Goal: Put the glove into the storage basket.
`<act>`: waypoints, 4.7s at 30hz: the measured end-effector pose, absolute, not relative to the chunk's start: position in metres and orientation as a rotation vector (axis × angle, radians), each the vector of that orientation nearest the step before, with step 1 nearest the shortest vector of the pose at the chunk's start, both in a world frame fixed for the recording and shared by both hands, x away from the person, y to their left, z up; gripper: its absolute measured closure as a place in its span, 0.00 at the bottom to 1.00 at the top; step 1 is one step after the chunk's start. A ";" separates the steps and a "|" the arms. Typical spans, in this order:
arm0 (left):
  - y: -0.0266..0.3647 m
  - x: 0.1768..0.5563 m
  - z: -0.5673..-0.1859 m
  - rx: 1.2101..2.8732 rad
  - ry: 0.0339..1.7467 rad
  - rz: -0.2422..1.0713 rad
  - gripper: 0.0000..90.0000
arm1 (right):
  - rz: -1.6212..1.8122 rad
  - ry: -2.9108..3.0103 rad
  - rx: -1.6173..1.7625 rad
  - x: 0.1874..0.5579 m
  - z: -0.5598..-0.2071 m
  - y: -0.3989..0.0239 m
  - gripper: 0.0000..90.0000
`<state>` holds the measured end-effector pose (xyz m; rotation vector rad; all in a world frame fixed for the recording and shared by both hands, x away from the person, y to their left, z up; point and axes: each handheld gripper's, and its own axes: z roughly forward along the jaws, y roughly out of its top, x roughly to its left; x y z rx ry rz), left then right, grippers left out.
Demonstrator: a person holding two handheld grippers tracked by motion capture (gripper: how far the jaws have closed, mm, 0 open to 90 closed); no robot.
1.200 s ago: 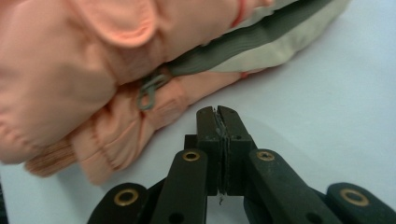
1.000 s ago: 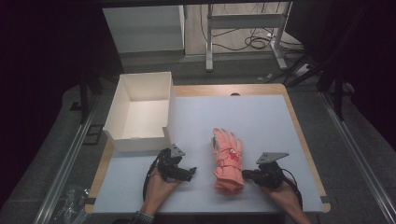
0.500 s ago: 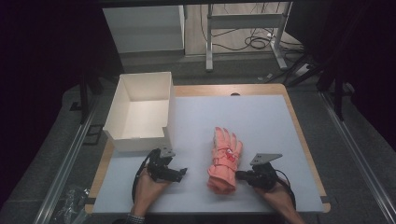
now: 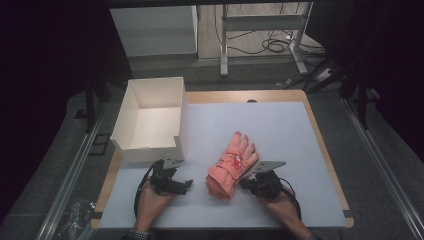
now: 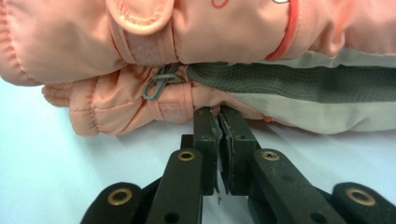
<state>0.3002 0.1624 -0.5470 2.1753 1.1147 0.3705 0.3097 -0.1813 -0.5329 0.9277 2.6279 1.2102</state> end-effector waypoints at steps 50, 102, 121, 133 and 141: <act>0.164 0.299 -0.551 2.130 1.122 0.382 0.04 | 1.059 2.343 1.084 0.348 -0.520 -0.251 0.38; 0.050 0.362 -0.465 2.346 0.882 0.178 0.00 | 0.971 2.303 1.124 0.354 -0.531 -0.270 0.25; 0.026 0.368 -0.523 2.523 0.931 0.145 0.00 | 0.974 2.306 1.121 0.354 -0.531 -0.270 0.24; 0.033 0.363 -0.512 2.509 0.858 0.120 0.38 | 0.974 2.306 1.121 0.354 -0.531 -0.270 0.24; 0.042 0.365 -0.505 2.423 0.908 0.138 0.41 | 0.974 2.308 1.119 0.354 -0.531 -0.270 0.24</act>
